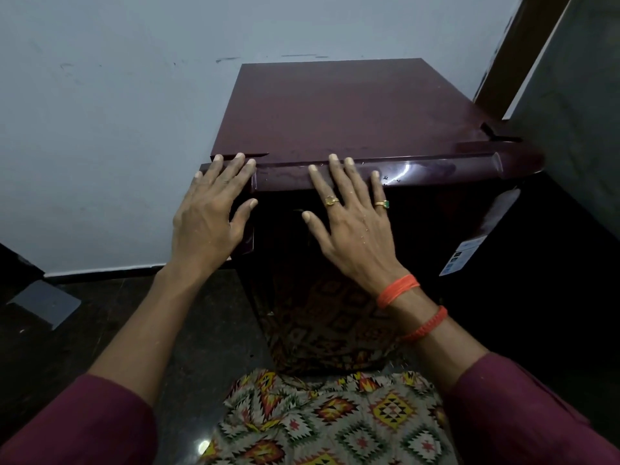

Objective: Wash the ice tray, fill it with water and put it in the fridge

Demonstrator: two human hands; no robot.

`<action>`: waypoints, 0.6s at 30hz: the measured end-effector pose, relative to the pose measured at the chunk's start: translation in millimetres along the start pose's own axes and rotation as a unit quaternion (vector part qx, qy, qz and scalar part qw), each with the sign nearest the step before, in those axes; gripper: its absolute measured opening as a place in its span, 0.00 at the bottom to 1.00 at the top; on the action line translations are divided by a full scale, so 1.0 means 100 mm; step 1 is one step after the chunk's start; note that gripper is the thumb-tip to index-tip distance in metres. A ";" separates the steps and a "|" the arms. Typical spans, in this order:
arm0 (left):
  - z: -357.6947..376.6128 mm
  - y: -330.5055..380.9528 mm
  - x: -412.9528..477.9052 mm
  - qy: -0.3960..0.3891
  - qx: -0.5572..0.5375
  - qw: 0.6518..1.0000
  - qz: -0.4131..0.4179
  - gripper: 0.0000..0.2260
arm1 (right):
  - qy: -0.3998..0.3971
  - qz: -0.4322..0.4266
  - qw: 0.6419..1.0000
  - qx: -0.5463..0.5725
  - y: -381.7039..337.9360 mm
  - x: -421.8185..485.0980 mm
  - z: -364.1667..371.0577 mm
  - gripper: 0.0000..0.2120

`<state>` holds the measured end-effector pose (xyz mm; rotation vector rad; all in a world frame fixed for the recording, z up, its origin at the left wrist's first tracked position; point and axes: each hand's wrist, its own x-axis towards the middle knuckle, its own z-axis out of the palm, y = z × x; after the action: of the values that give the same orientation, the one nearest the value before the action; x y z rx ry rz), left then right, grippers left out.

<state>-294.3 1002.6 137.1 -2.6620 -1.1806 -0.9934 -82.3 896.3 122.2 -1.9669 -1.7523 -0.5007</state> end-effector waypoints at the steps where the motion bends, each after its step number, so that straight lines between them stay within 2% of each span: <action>1: 0.00 0.00 0.00 0.001 -0.005 1.000 -0.001 0.25 | 0.006 0.016 1.000 -0.008 0.08 -0.02 -0.02 0.31; 5: 0.03 -0.02 -0.01 0.006 -0.016 1.000 -0.003 0.25 | 0.001 0.070 0.997 -0.016 0.40 -0.10 -0.13 0.31; 13: 0.10 0.05 -0.06 0.016 -0.001 1.000 -0.015 0.25 | -0.028 0.084 0.996 -0.014 0.45 -0.15 -0.18 0.32; 18: 0.16 0.21 -0.17 0.009 0.010 0.999 -0.051 0.30 | -0.041 0.105 0.994 0.004 0.42 -0.29 -0.21 0.33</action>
<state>-279.9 982.0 118.8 -2.5941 -1.3286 -1.0116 -43.8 857.2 119.8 -2.1622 -1.5679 -0.3455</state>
